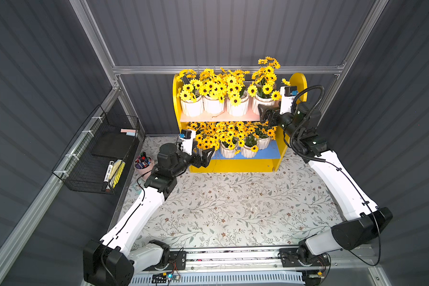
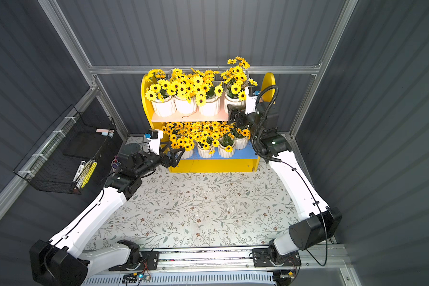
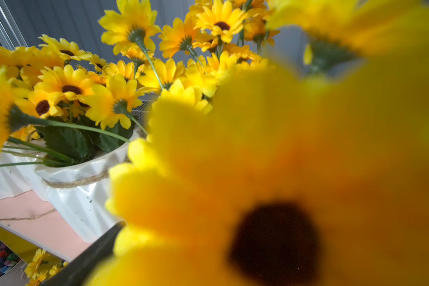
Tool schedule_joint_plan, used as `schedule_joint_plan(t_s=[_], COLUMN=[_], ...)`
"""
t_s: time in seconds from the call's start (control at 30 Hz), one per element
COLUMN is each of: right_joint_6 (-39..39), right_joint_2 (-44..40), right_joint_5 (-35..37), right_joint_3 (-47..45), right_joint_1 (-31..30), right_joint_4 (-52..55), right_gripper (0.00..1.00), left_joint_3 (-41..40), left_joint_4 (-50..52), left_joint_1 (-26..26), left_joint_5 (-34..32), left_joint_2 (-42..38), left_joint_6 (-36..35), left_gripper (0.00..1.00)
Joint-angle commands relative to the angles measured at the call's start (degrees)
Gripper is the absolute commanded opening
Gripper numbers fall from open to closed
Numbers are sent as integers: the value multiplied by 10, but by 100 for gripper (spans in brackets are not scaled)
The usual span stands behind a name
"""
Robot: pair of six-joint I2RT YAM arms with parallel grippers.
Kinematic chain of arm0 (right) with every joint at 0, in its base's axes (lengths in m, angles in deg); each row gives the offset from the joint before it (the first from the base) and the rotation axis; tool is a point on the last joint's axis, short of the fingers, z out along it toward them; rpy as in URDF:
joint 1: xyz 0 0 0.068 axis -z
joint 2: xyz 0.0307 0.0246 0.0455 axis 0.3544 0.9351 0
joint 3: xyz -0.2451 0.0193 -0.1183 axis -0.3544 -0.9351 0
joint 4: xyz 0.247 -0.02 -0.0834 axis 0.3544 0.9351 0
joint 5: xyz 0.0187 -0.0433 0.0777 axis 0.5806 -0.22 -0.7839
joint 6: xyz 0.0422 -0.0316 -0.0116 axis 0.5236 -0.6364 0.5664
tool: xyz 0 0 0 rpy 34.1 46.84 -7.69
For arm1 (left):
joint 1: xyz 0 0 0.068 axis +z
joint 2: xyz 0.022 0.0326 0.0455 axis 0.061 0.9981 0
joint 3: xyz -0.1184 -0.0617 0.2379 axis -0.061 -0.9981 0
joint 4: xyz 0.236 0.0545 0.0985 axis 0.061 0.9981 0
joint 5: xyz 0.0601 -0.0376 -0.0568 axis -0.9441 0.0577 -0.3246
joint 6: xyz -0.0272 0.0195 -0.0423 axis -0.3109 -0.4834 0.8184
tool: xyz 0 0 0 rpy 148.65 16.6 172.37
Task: Take the sunflower pots off the shelves
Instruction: Pick up the sunflower pot from the shelf.
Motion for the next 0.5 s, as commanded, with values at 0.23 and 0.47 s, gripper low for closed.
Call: schedule_joint_plan(t_s=[0.23,0.47], right_joint_6=[2,-2], right_joint_2=[42,60], right_joint_5=[-11,1], right_joint_3=[68,86], right_joint_1=[3,3], right_joint_4=[-3,-3], right_gripper=[99,99], left_joint_3=[-6,-6], left_joint_4=[-6,-6], left_joint_1=[-1,0], left_joint_5=[1,2], left_joint_2=[-17,-19], left_joint_6=[-2,-5], left_gripper=[99,99])
